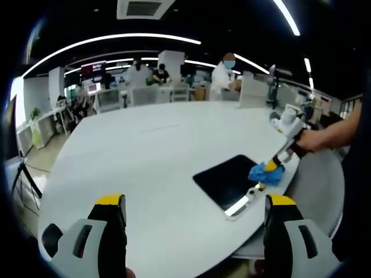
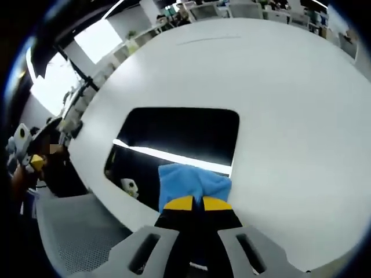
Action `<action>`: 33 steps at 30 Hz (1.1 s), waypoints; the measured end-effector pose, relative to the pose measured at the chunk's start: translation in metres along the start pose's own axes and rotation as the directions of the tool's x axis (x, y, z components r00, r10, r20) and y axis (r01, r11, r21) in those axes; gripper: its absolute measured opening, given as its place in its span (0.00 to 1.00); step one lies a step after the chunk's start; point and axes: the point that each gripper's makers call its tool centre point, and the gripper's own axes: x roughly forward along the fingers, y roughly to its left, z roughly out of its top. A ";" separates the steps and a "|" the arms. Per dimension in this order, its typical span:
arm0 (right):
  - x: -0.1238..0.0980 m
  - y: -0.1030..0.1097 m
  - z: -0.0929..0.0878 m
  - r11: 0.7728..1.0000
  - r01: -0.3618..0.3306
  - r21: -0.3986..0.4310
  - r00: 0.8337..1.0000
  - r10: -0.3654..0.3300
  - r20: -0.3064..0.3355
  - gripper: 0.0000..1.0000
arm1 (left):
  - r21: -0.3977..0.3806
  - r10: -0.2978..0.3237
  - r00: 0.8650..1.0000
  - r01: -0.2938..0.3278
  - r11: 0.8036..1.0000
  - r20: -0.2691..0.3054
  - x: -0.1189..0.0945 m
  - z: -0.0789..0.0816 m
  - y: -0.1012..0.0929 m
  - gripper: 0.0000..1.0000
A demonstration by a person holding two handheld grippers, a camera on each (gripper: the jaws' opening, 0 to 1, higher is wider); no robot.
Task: Wipe the mirror surface with the cleaning cloth until all visible marks leave the cleaned area.
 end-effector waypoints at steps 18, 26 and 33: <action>0.026 -0.028 0.072 0.998 0.057 -0.004 0.998 -0.057 0.033 0.00 | -0.016 0.001 1.000 -0.001 1.000 -0.020 0.002 -0.007 0.003 1.00; 0.031 -0.032 0.083 0.998 0.063 0.010 0.997 -0.063 0.046 0.00 | -0.018 -0.001 1.000 0.000 1.000 -0.022 0.006 -0.007 0.003 1.00; 0.013 -0.048 0.084 0.997 0.068 0.032 0.995 -0.070 0.073 0.00 | -0.014 0.000 1.000 0.000 1.000 -0.017 0.009 -0.003 0.000 1.00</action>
